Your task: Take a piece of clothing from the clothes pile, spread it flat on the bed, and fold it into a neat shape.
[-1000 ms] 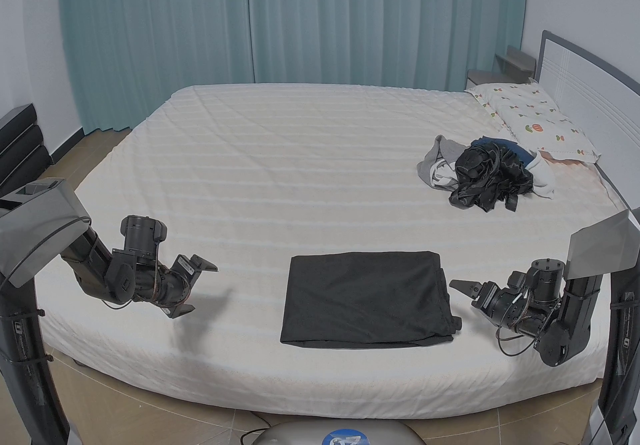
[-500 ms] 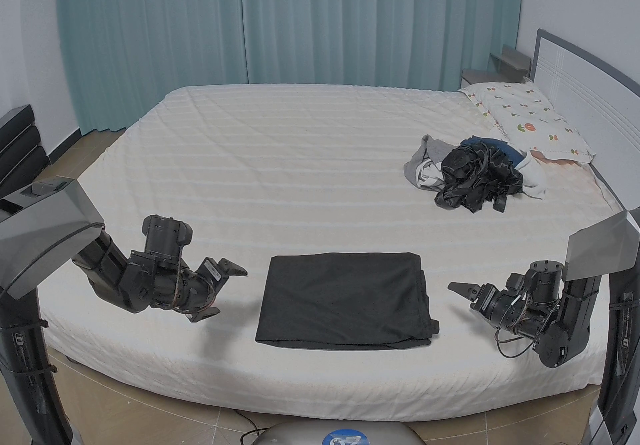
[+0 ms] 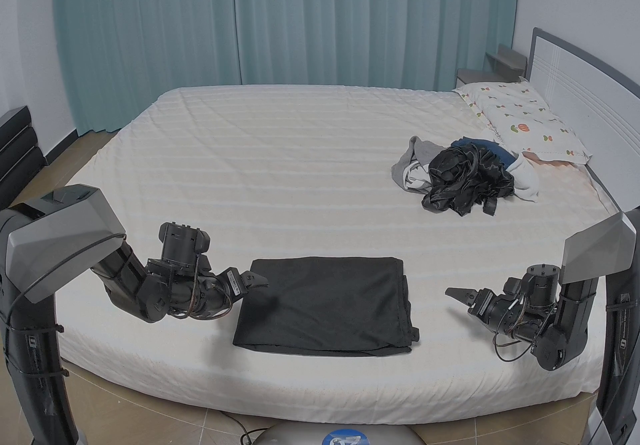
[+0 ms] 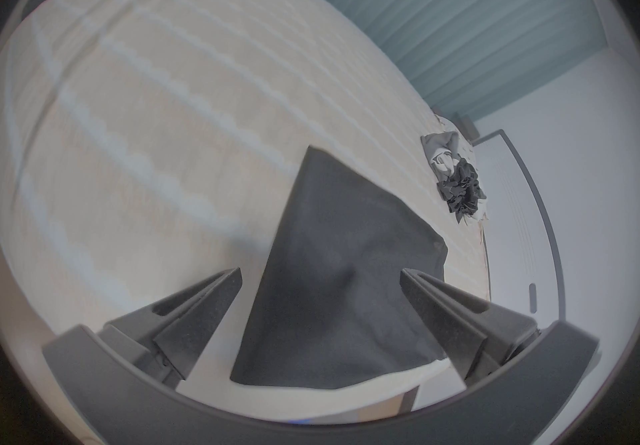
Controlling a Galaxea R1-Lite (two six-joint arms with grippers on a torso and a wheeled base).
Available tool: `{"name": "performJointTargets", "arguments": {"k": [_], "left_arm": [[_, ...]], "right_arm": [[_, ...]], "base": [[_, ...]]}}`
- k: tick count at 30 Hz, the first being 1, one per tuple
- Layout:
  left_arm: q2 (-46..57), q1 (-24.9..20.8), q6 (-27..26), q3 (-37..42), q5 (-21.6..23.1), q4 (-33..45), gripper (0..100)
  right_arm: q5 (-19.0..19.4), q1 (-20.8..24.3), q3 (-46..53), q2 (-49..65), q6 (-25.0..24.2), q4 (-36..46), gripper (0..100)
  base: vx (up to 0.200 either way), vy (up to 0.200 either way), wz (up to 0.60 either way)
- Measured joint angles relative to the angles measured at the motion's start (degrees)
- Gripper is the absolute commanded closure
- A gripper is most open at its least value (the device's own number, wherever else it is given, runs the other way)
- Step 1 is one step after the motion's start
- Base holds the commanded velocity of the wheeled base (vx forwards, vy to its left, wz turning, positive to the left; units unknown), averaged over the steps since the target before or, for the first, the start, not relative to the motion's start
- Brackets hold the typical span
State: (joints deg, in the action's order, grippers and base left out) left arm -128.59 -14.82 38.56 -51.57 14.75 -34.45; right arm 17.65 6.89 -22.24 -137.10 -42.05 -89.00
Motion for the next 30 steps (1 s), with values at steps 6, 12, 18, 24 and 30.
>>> {"name": "performJointTargets", "arguments": {"k": [6,12,18,24,30], "left_arm": [[-1.6,0.1,-1.6,-0.3,2.0,-0.8,0],[-3.5,0.0,-1.5,-1.5,2.4,-2.7,0],[-5.0,0.1,-1.5,-1.9,2.5,-3.7,0],[-6.0,0.1,-1.3,-2.7,2.5,-3.8,0],[-6.7,0.3,-1.0,-3.7,3.3,-3.7,100]], "right_arm": [[0.0,0.1,0.2,-0.1,0.0,0.0,0],[-0.1,0.7,0.4,0.0,0.0,0.0,0],[-0.3,1.6,0.7,0.2,0.0,0.0,0],[-0.3,1.8,0.6,0.2,0.0,0.0,0],[-0.3,1.8,0.2,0.0,0.0,0.0,0]], "base": [[0.0,0.0,0.0],[0.0,0.0,0.0],[0.0,0.0,0.0],[0.0,0.0,0.0],[0.0,0.0,0.0]]}}
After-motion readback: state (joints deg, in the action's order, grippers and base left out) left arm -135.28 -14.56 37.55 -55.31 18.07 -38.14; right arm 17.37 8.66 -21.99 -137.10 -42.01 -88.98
